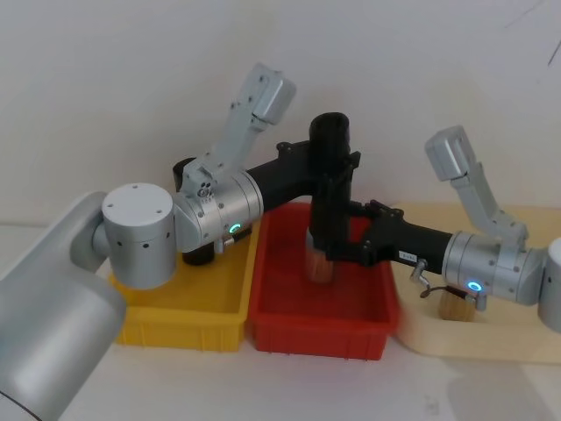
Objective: Pick up the garbage bag with the one hand and transfer it to the other hand.
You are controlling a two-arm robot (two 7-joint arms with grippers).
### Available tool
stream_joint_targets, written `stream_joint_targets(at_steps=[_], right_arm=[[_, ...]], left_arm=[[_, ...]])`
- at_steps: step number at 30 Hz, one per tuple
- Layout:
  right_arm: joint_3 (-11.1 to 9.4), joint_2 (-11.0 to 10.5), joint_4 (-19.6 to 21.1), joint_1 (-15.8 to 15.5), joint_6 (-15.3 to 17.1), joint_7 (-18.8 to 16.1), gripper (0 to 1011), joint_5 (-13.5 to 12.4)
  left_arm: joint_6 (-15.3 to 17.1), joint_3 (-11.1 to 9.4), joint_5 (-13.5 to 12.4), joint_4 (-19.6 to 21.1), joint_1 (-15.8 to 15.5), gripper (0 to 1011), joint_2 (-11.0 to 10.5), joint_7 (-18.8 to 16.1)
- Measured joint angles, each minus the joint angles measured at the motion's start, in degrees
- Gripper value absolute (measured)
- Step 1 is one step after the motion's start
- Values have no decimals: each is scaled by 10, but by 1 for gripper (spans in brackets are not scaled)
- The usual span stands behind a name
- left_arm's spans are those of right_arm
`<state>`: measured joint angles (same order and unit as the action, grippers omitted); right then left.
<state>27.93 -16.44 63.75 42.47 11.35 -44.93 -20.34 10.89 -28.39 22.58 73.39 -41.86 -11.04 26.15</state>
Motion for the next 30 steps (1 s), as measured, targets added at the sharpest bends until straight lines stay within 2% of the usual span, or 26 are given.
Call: stream_joint_targets(at_steps=[12, 30], right_arm=[[10, 9, -17, 18, -2, -21, 1001, -11], [38, 45, -102, 64, -23, -28, 1001, -6]], left_arm=[[0, 0, 0, 0, 0, 376, 0, 0], [0, 0, 0, 0, 0, 377, 0, 0]])
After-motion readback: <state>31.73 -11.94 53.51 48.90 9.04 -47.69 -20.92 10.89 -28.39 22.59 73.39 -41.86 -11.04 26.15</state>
